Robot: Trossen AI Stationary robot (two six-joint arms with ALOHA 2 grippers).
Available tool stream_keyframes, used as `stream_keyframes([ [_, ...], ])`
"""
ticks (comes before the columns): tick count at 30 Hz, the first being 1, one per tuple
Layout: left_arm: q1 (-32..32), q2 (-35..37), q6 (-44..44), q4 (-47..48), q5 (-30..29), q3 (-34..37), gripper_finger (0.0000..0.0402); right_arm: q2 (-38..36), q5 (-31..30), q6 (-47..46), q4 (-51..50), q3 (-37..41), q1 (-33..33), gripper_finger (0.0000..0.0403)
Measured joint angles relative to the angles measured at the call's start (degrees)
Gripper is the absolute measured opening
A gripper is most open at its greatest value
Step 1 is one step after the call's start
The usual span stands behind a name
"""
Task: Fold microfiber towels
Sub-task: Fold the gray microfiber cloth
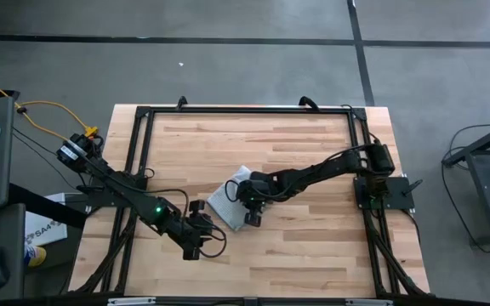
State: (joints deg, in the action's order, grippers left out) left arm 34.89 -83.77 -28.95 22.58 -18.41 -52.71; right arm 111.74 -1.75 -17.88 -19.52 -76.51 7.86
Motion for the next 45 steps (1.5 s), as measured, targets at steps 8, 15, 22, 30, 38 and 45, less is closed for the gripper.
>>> stream_keyframes([
  [8, 0.0, 0.0, 0.0, 0.3, 0.0, 0.0, 0.0164, 0.0, 0.2, 0.3, 2.1, -0.1, 0.0, 0.0004],
  [15, 0.0, 0.0, 0.2, 0.3, 0.0, 0.0, 0.0164, 0.0, 0.8, 1.4, 5.2, -0.1, 0.0, 0.0004],
  [22, 0.0, 0.0, 0.2, 0.3, 0.0, 0.0, 0.0164, 0.0, 1.7, 1.5, 4.8, -0.1, 0.0, 0.0004],
  [30, 0.0, 0.0, 0.2, 0.2, -0.1, 0.0, 0.0164, 0.0, 2.2, 1.5, 6.4, -0.1, 0.0, 0.0023],
  [38, 0.0, 0.0, 0.1, 0.2, -0.1, 0.0, 0.0164, 0.0, 6.5, 1.4, 9.3, -0.1, 0.0, 0.0040],
  [45, 0.0, 0.0, 0.1, 0.2, -0.1, 0.0, 0.0164, 0.0, 6.2, 1.3, 9.3, -0.1, 0.0, 0.0053],
])
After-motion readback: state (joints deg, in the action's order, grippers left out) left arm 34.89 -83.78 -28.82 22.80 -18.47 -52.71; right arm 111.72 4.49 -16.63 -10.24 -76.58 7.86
